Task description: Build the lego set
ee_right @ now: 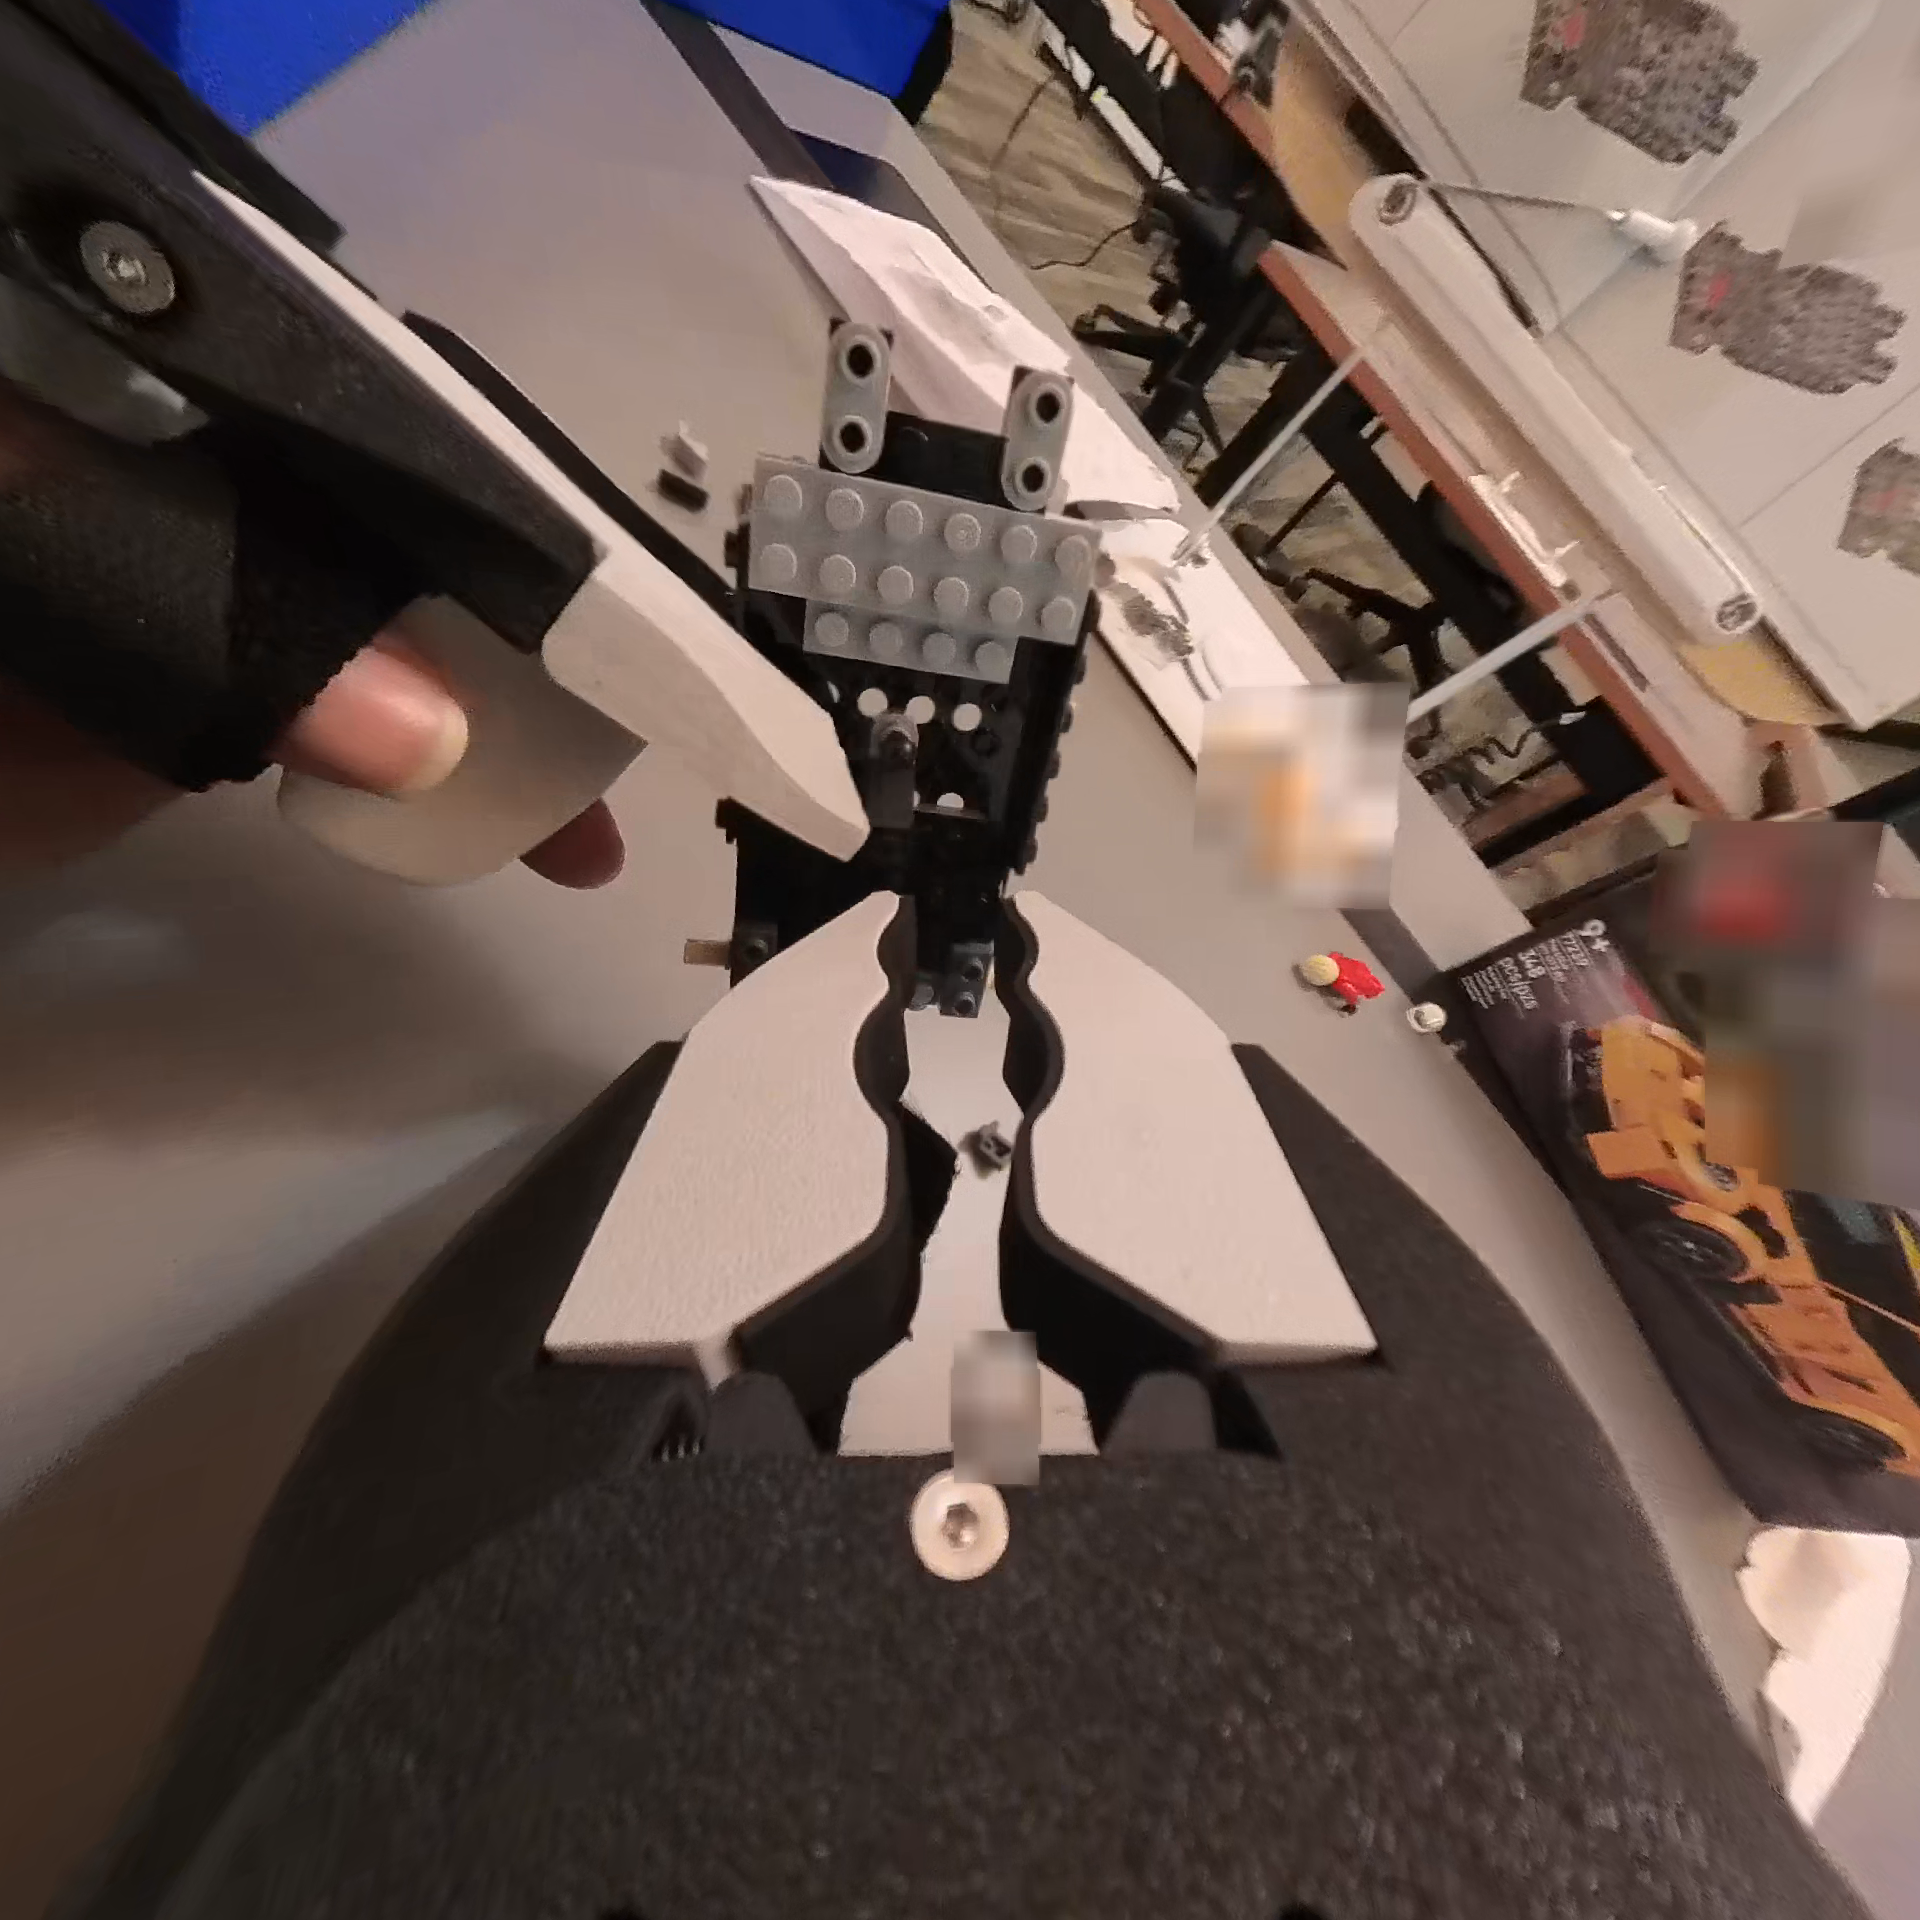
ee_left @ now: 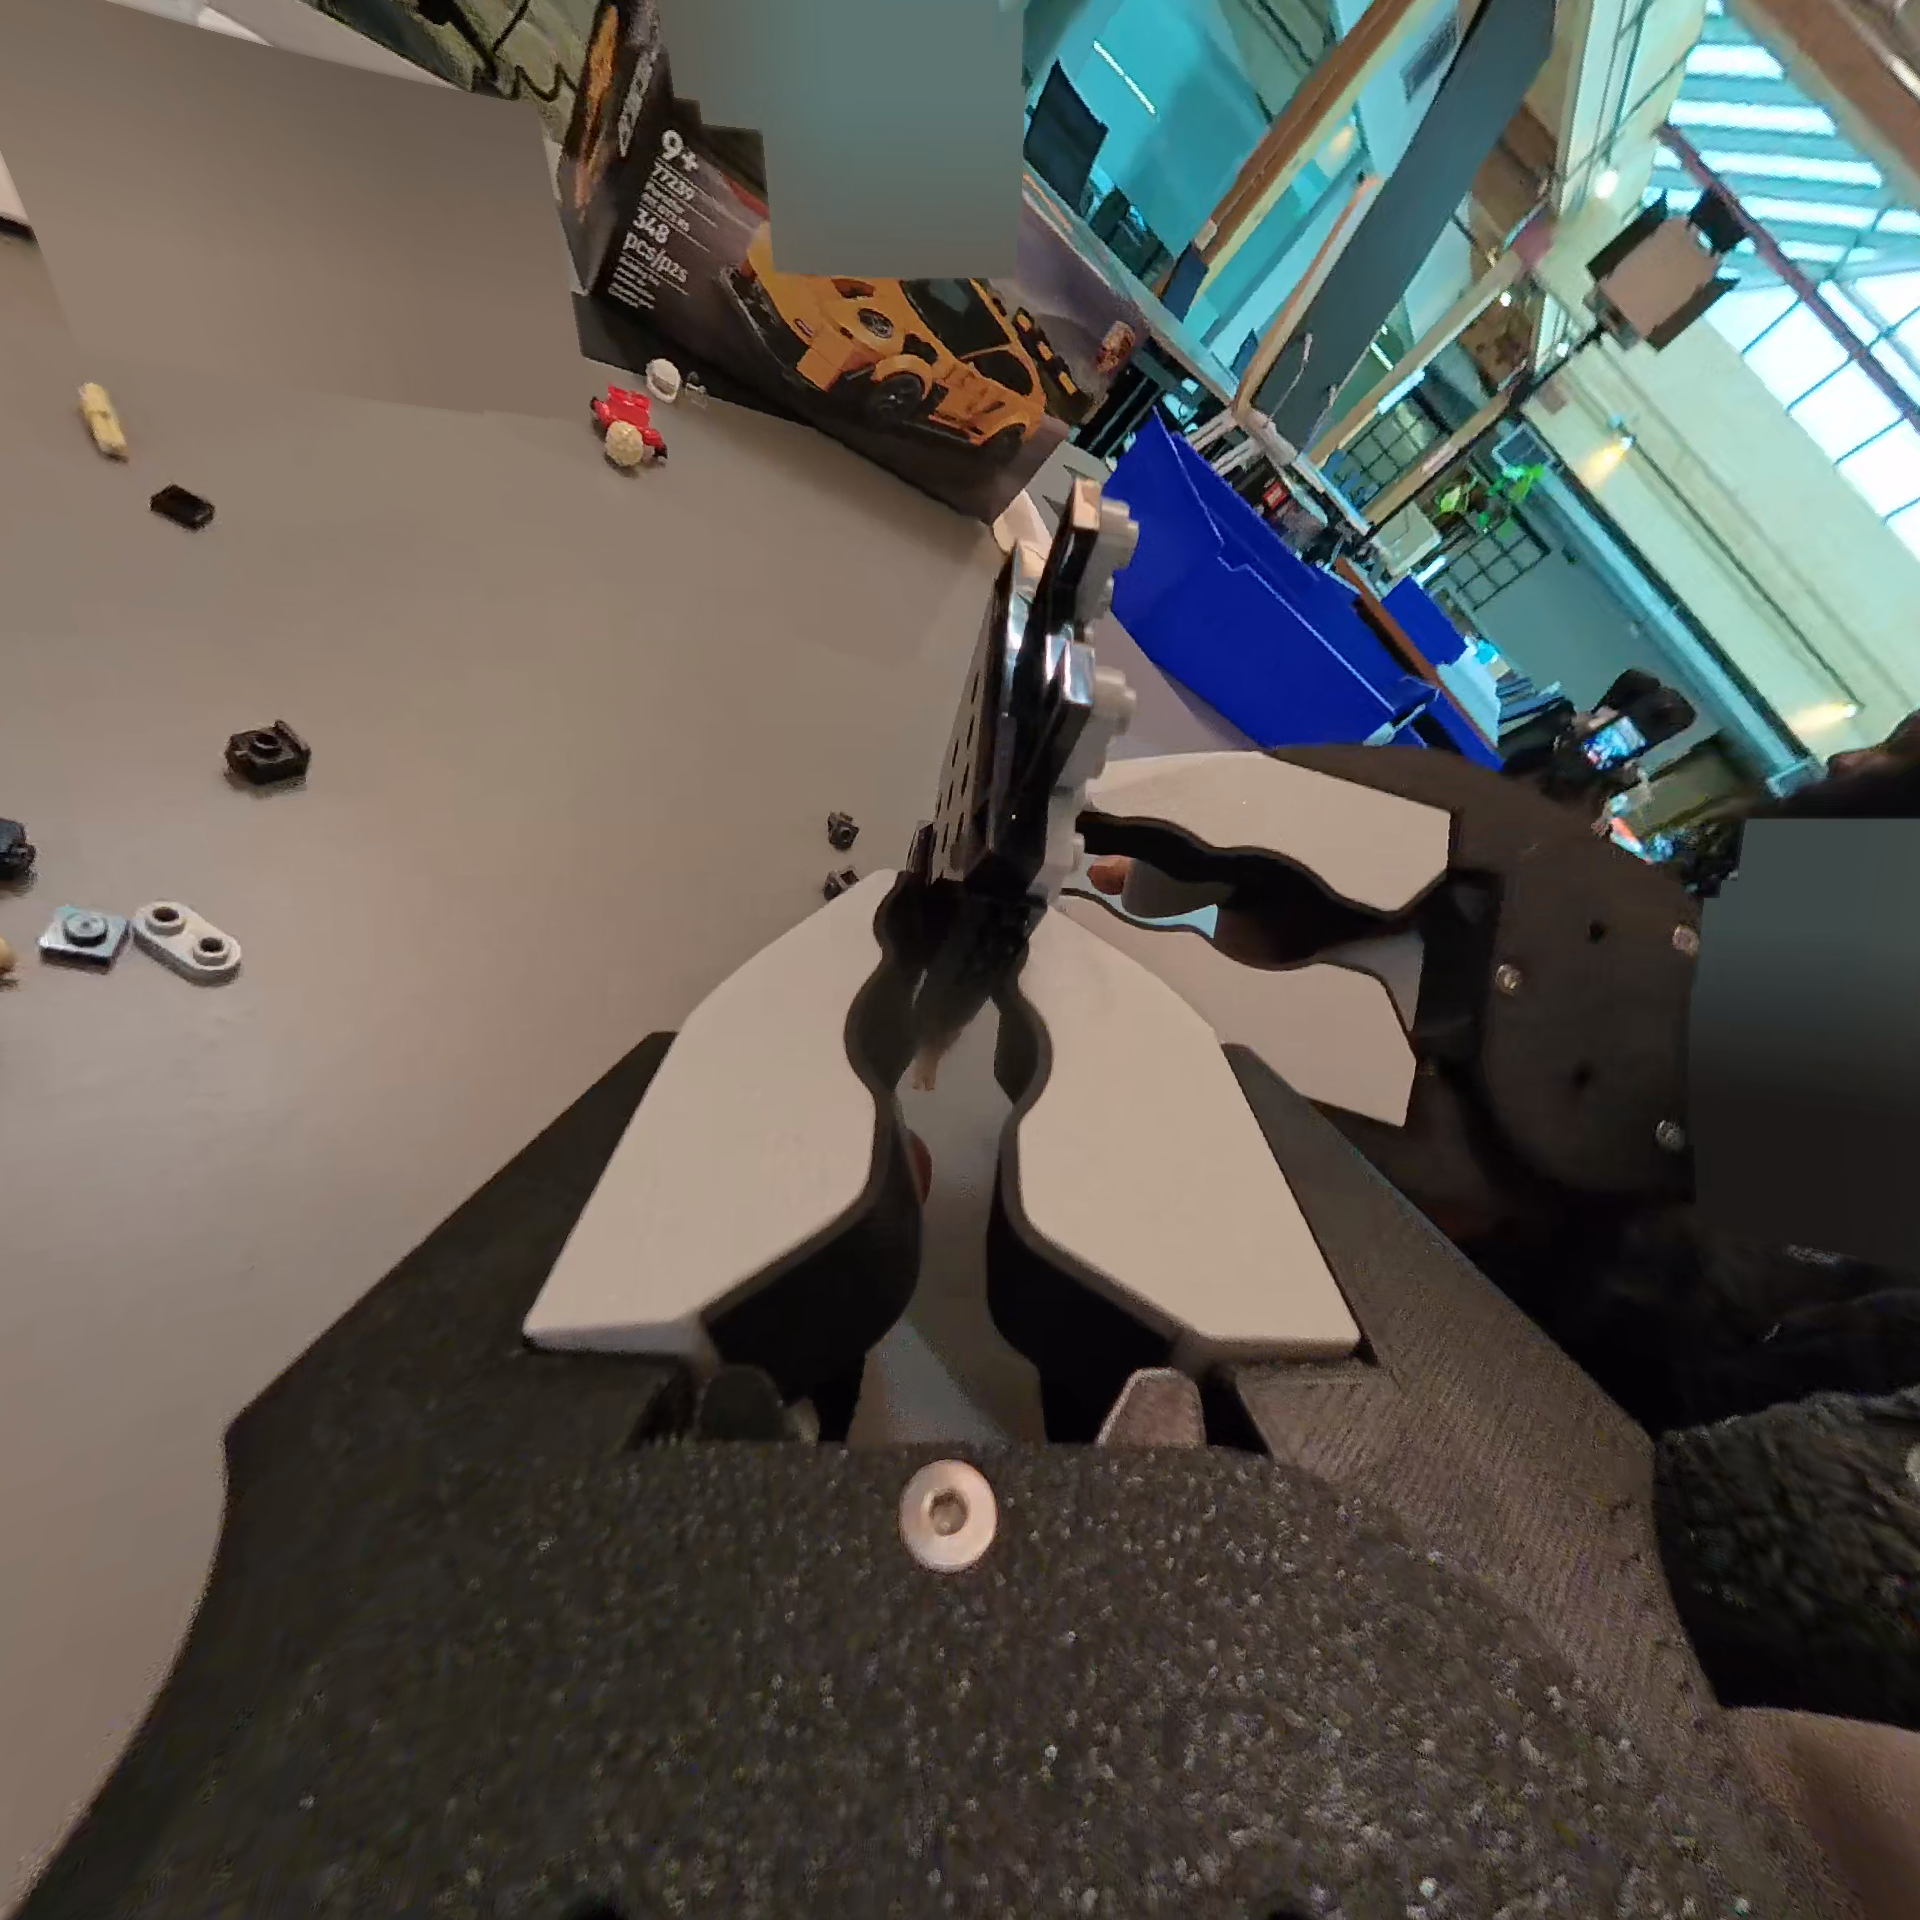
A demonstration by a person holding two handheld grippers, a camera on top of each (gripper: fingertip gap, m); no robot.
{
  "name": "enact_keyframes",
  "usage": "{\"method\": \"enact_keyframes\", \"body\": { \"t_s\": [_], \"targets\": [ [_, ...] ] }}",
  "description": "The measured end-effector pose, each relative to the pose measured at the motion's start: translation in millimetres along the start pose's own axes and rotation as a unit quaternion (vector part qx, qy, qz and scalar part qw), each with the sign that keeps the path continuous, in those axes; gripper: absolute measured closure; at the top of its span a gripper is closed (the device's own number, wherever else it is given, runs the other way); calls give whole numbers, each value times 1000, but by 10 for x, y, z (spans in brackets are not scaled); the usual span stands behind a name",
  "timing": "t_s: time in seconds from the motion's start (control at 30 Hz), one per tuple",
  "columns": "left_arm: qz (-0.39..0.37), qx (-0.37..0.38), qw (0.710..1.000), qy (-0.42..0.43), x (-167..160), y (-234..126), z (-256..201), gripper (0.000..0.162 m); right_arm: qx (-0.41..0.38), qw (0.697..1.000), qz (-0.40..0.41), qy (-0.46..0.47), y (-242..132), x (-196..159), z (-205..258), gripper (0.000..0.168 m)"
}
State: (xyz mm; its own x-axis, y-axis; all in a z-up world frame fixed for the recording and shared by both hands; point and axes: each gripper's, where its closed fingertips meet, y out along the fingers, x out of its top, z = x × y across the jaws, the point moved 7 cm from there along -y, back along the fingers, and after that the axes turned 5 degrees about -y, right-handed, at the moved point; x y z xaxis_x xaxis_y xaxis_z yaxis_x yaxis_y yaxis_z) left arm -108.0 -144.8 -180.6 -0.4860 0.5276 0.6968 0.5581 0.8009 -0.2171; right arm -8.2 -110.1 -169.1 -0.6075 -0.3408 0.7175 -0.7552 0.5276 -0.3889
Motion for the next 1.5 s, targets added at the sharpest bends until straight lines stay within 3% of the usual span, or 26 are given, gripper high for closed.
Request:
{"method": "enact_keyframes", "body": {
  "t_s": [0.17, 0.33, 0.43, 0.67, 0.87, 1.23, 1.33, 1.5],
  "targets": [
    [-8, -15, 998, -60, 2, -2, 94, 150, -23, 1000, -6, 20, -7, -3, -14, 154],
    [0, -38, 995, -90, -24, 4, 118, 150, 98, 982, -28, 160, -70, -66, -207, 154],
    [8, -52, 992, -114, -64, 28, 120, 150, 166, 967, -11, 195, -57, -47, -299, 154],
    [30, -101, 970, -219, -176, 81, 140, 150, 253, 953, 81, 148, 44, -25, -269, 154],
    [34, -118, 947, -297, -250, 107, 192, 150, 274, 944, 143, 114, 117, -25, -261, 153],
    [32, -156, 918, -363, -270, 111, 205, 150, 298, 936, 155, 101, 139, 40, -308, 151],
    [32, -170, 911, -375, -272, 110, 191, 150, 309, 932, 147, 118, 122, 30, -356, 143],
    [37, -184, 905, -381, -274, 117, 163, 150, 345, 912, 119, 185, 60, -4, -505, 143]
  ]
}}
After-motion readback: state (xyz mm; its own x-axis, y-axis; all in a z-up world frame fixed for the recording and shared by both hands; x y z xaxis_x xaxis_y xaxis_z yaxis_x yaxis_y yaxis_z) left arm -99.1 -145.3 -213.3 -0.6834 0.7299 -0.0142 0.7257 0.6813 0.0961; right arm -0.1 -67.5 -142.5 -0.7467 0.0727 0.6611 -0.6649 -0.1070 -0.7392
